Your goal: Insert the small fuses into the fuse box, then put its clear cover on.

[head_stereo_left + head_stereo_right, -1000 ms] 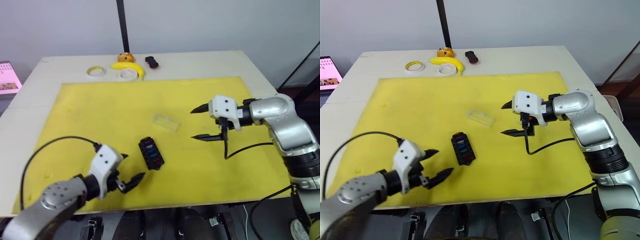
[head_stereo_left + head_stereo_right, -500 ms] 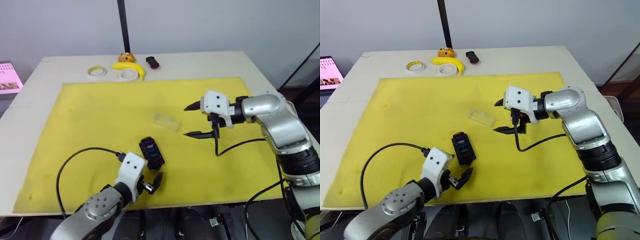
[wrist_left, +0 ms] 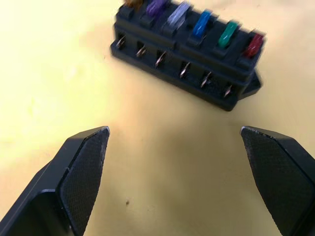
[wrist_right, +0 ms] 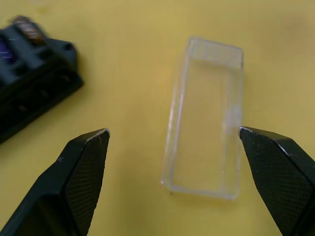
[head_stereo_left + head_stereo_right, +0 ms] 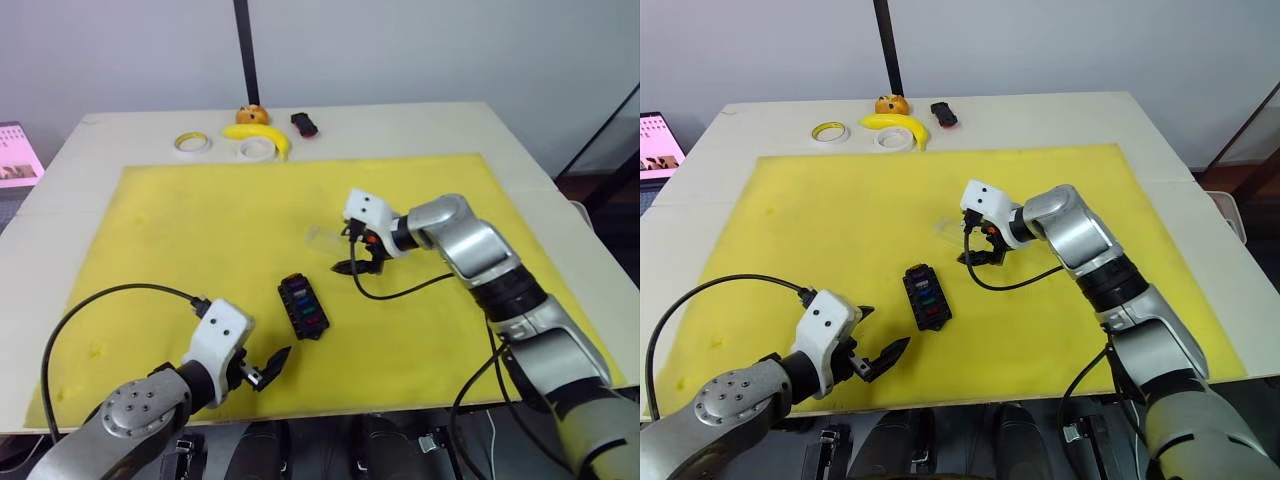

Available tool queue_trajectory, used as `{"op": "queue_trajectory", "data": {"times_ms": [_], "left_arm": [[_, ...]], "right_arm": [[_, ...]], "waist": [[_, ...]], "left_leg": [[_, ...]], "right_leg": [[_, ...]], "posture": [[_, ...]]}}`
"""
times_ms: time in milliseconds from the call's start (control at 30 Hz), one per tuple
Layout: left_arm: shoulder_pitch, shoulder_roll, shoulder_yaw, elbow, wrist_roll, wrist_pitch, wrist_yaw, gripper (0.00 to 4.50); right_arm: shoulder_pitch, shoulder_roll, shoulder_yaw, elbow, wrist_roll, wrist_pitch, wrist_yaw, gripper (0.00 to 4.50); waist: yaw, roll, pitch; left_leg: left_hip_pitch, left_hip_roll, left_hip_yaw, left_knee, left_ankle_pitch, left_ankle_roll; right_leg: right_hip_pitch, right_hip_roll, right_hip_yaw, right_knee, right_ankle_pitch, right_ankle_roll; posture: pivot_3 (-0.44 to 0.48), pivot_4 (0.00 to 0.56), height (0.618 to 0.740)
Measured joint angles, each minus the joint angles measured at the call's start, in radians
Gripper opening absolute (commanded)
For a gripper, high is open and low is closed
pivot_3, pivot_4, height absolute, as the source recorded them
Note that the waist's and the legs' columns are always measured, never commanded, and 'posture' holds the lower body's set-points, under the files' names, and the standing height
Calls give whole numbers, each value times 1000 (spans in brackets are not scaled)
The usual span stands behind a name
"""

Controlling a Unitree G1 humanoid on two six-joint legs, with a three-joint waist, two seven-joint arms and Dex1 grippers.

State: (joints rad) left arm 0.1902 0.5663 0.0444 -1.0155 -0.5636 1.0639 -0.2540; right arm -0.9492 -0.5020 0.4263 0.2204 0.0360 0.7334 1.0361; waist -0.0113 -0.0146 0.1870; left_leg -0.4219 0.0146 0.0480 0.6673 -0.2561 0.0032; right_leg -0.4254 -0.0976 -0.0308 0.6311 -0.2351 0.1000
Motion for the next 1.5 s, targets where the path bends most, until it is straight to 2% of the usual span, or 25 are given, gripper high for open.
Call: {"op": "queue_trajectory", "data": {"times_ms": [67,167,300,333,500,800,1067,1233,1500], "left_arm": [[-8,-8,-3,0,-5,-3,-1,4500],[-9,-25,-30,0,-3,-5,8,4500],[-12,-68,-80,0,20,-10,51,4500],[-16,-80,-101,1,33,-12,66,4500],[-36,-126,-187,19,82,-19,122,4500],[-108,-304,-338,111,204,-9,287,4500],[-122,-394,-422,143,289,2,374,4500],[-127,-369,-406,146,303,2,351,4500],[-121,-243,-261,127,257,6,198,4500]], "right_arm": [[-13,26,2,57,-20,-13,-19,4446],[-13,50,11,106,-33,-18,-28,3671],[-17,55,14,115,-30,-7,-16,1933],[-19,57,8,115,-24,11,-9,1714],[-41,58,-10,105,-5,78,9,1715],[-47,-28,-15,-9,10,131,35,1715],[-47,-43,-22,-72,24,165,32,1715],[-40,-57,-21,-105,26,168,32,1715],[-14,-65,-18,-124,27,168,29,1715]], "waist": [[-1,0,0],[-1,0,0],[0,0,0],[1,0,0],[0,0,0],[1,0,0],[2,0,0],[0,0,0],[-2,0,0]], "left_leg": [[0,-1,0,0,0,0],[0,-1,0,0,0,0],[0,-1,0,0,0,0],[0,-1,0,0,0,0],[0,-1,0,0,0,0],[0,-1,0,0,0,0],[0,-1,0,0,0,0],[0,-1,0,0,0,0],[0,0,0,-1,0,0]], "right_leg": [[0,1,0,0,0,0],[0,1,0,1,0,0],[0,0,0,1,0,0],[0,0,0,1,0,0],[0,1,0,1,0,0],[0,0,0,1,0,1],[0,0,0,1,0,0],[0,0,0,1,0,0],[-1,1,0,1,0,0]], "posture": [[0,150,740],[0,150,740],[0,150,740],[0,150,740],[0,150,740],[0,150,740],[0,150,740],[0,150,740],[0,150,740]]}}
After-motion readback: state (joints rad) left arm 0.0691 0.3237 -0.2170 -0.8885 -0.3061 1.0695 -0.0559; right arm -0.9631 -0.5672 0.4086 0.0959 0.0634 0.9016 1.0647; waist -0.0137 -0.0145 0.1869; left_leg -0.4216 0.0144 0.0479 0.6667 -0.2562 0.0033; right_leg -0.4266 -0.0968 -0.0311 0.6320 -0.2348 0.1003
